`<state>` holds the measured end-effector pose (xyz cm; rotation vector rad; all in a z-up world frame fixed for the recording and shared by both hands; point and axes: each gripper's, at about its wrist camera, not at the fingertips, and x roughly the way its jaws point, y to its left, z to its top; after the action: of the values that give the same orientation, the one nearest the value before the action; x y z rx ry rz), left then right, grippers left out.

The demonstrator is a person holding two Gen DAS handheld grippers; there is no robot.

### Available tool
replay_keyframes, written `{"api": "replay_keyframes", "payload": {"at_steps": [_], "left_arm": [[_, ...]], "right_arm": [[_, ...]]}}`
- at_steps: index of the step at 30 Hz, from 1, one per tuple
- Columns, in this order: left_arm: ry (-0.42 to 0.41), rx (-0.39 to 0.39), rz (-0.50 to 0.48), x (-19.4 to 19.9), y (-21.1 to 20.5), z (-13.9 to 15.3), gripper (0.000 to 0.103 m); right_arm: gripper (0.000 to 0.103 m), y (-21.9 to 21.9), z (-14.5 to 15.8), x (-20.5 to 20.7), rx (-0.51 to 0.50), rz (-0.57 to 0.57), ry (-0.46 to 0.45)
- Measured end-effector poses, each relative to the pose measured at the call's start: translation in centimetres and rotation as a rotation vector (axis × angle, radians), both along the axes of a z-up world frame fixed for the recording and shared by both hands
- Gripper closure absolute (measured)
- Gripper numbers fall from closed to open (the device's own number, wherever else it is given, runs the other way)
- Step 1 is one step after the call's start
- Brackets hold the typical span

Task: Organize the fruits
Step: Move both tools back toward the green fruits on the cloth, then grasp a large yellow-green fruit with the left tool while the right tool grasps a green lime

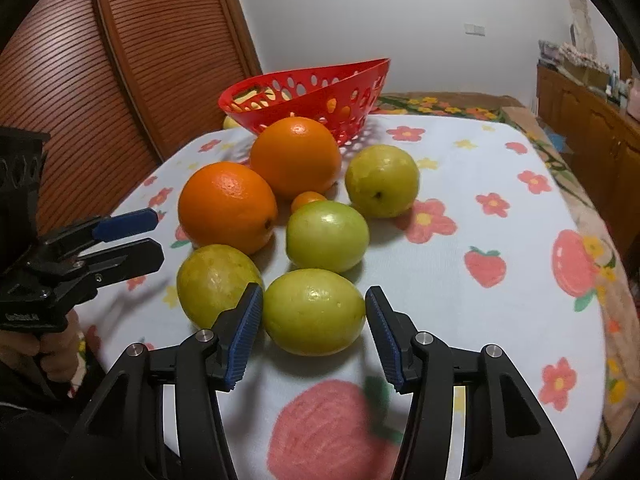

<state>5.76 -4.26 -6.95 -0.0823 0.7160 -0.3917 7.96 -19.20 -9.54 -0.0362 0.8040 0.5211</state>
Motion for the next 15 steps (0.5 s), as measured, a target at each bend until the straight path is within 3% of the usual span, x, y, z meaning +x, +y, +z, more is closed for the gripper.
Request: {"api": "replay_keyframes", "payload": {"at_steps": [7, 15], "left_arm": [[0.034, 0.005, -0.039, 0.1, -1.4, -0.6, 0.030], [0.059, 0.021, -0.078, 0.1, -2.7, -1.2, 0.030]], "right_arm": [[0.049, -1.5, 0.6, -0.6, -0.079, -0.051, -0.055], [0.049, -2.5, 0.3, -0.6, -0.087, -0.073, -0.053]]}}
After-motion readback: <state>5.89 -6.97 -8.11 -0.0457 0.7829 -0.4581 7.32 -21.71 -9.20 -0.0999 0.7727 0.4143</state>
